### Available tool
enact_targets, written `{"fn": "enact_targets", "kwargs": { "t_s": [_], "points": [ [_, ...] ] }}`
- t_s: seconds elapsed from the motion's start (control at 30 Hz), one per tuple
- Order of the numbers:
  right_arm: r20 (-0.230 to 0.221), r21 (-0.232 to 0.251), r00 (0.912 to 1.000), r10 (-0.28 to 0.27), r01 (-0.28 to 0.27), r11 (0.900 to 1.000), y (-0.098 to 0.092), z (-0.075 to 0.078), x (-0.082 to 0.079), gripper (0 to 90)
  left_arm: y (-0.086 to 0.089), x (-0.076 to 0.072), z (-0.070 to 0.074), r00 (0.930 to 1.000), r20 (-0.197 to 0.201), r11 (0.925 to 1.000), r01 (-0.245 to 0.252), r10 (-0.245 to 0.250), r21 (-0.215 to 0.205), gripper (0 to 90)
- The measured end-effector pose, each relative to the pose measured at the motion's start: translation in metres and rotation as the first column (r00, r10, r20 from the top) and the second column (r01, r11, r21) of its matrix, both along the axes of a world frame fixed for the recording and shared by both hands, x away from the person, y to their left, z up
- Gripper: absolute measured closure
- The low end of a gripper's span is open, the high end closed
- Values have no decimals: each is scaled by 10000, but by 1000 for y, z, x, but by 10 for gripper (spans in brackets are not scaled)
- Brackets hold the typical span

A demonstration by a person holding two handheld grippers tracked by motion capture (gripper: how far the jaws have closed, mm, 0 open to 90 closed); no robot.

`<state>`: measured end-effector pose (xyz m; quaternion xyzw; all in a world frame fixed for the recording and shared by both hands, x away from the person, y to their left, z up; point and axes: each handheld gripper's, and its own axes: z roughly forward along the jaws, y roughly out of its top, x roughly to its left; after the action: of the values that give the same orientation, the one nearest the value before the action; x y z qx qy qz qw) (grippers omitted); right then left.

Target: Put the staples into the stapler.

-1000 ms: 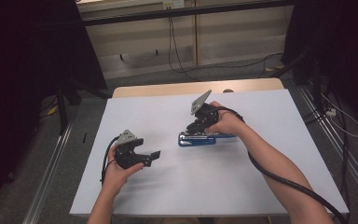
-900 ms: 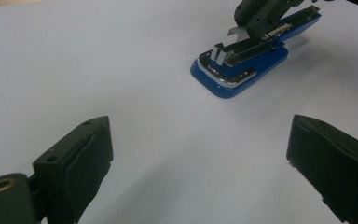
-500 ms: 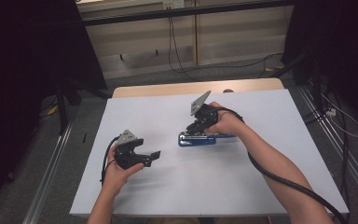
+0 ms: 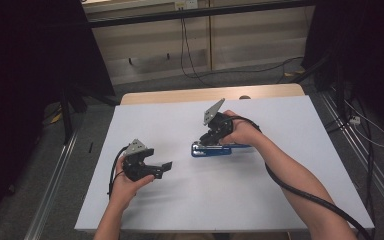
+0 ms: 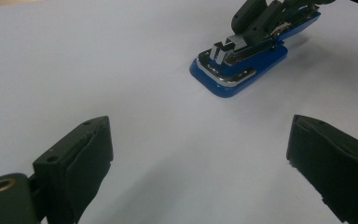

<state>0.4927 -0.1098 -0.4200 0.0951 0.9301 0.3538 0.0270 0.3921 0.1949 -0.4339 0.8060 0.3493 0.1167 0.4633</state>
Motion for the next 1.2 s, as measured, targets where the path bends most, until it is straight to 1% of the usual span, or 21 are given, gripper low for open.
{"fn": "enact_targets", "kwargs": {
  "t_s": [0.33, 0.6, 0.7, 1.1, 1.2],
  "points": [
    [3, -33, 10000, 14, -14, 10000, 2, -1, 1, 791, 1, 0, 0, 10000, 36, 10000, -37, 37, -31, 72],
    [-25, -23, 10000, 30, -30, 10000, 3, 0, 1, 791, 0, 0, 0, 10000, 5, 10000, -3, 3, 21, 72],
    [50, -88, 9999, 107, -107, 9999, 4, 0, 1, 791, 0, 0, 0, 10000, 1, 10000, -1, 1, 24, 72],
    [93, -71, 9998, 197, -197, 9998, 5, -1, 2, 790, 0, 0, 0, 10000, 12, 10000, 19, -19, 52, 72],
    [102, -78, 9997, 215, -214, 9997, 5, -1, 2, 791, 0, 0, 0, 10000, 9, 10000, 11, -11, 1, 73]
  ]
}}
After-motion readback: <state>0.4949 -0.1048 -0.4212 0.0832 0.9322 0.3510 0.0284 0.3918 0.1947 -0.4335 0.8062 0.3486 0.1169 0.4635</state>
